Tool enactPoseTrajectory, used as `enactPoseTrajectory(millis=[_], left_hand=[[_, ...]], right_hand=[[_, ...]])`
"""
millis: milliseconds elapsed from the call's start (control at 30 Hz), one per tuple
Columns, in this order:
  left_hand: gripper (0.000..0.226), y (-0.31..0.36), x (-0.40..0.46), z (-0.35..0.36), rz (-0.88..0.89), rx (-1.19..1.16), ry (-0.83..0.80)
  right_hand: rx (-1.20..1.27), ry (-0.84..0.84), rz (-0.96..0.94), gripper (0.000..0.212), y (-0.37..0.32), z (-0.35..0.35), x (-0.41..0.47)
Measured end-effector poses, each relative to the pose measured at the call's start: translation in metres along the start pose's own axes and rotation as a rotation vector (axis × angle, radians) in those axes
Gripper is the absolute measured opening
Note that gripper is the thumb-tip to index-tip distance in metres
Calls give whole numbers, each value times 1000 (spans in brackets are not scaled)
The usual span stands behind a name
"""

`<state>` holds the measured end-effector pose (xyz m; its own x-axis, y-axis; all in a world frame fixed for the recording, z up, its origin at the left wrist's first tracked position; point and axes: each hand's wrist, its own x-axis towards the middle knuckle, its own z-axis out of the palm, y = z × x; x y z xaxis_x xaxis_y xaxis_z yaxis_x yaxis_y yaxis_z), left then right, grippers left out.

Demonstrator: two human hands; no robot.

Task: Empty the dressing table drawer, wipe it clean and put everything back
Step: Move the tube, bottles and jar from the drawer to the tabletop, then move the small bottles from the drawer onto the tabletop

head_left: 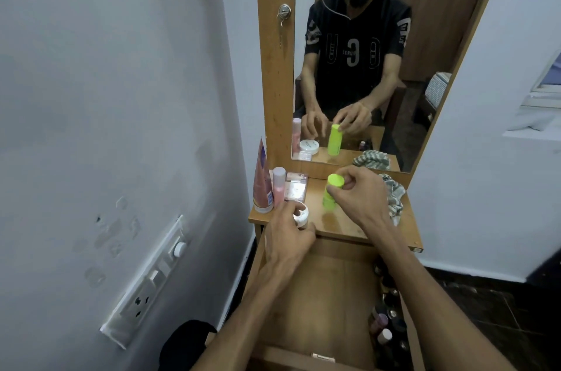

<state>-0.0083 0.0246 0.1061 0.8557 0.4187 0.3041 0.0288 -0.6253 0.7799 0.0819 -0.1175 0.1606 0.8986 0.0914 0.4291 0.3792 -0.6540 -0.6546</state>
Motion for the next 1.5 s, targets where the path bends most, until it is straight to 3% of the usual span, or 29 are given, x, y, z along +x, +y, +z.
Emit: enactPoseTrajectory(millis=[200,467,733,867,967,1100,1233,1367,1500], left_hand=[[20,-17,19,11,146,200,-19],[27,-27,17,14,244,255,-2],[31,-21,8,10,279,201,12],[17,-14,-13,11,328,96,56],[12,-13,-33,21,349,62,-20],[11,-13,-63,40,303,43,-206],[26,-11,-87,59,220,36,-382],[37,-6,-97,66,192,18,-460],[27,-1,-105,64,167,30,-498]], right_hand=[[-41,-1,33,16,-8,32,42],[-66,24,43,31,-7,70,65],[-7,43,12,50,-2,60,47],[-4,77,-30,32,5,33,16],[3,-12,-26,19,19,9,-11],[10,-114,-30,17,36,-25,-47],[-19,-246,43,17,52,-56,-79],[-113,-375,94,16,63,-78,-101],[-245,-514,108,19,70,-93,-120]])
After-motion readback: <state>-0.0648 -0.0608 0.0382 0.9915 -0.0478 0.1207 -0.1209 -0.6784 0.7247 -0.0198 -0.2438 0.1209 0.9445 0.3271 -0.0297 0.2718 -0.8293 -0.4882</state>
